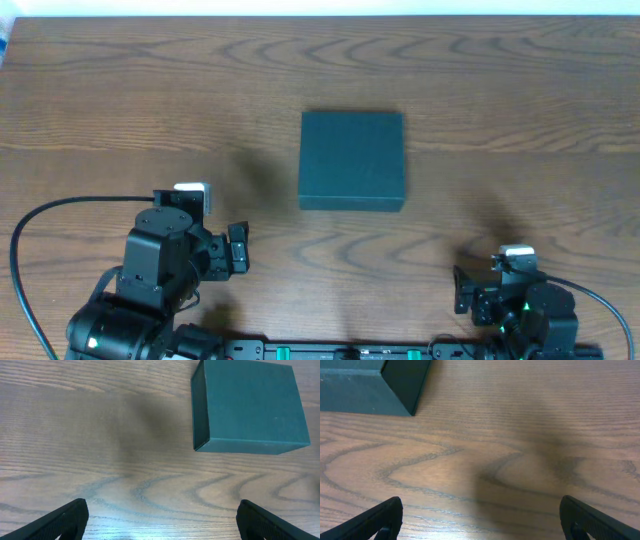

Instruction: Pack container

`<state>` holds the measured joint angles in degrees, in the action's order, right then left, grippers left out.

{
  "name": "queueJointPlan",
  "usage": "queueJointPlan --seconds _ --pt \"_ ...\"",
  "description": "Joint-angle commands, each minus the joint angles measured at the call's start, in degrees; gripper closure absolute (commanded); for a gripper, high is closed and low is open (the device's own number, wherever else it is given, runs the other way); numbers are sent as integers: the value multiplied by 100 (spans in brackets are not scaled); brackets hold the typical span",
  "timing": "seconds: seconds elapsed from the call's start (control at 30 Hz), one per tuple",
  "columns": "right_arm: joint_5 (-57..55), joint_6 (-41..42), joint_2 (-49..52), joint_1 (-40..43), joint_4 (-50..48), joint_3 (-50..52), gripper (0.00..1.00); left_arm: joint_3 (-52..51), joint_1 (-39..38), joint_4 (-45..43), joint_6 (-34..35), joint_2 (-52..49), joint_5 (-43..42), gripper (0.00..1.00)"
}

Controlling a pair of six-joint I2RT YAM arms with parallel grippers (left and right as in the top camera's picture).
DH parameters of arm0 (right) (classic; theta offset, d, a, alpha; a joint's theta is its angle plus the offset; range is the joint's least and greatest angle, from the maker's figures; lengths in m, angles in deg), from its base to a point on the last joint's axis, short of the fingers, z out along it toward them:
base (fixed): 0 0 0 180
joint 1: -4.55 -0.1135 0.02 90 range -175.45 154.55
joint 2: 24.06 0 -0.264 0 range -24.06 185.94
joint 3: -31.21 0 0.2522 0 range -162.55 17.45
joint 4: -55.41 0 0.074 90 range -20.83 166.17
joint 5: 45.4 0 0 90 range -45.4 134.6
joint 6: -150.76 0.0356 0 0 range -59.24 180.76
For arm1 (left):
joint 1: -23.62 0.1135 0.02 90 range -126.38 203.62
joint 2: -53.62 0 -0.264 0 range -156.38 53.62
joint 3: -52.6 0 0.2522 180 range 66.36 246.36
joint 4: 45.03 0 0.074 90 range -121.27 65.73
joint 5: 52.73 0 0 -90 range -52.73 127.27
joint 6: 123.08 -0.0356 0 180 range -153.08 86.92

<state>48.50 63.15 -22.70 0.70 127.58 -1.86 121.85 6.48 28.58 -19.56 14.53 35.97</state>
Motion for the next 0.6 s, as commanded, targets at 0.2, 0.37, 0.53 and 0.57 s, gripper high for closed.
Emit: queueJointPlan --seconds 0.2,0.37,0.53,0.57 --pt "17 72 -59 52 7 33 1 50 -17 20 42 4 24 5" --pt "17 72 -103 35 4 33 1 50 -20 17 42 4 24 5" --pt "17 72 -103 35 4 33 1 50 -20 17 42 4 24 4" --pt "17 72 -103 35 4 33 1 50 -37 17 42 4 24 5"
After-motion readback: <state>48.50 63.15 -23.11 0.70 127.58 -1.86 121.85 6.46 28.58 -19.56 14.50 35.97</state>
